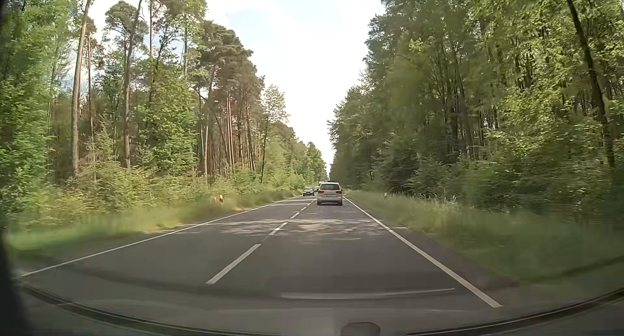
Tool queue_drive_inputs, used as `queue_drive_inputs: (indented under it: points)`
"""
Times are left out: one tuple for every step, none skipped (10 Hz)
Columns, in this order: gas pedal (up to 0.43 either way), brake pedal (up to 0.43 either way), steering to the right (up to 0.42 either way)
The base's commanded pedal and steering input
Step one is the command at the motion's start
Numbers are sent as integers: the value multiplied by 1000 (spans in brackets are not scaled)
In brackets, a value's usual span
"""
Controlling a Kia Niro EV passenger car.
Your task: Follow the waypoints while adhering to traffic rules and regulations
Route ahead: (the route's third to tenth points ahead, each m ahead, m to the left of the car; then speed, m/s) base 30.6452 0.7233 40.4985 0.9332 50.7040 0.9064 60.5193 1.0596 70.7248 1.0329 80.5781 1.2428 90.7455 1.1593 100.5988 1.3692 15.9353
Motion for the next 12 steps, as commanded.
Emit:
queue_drive_inputs:
  points:
    - [130, 37, -1]
    - [130, 37, -1]
    - [118, 37, -1]
    - [110, 37, -1]
    - [87, 37, -2]
    - [59, 37, -1]
    - [39, 37, -2]
    - [28, 30, -2]
    - [0, 37, -2]
    - [0, 37, -2]
    - [0, 30, -2]
    - [0, 37, -2]
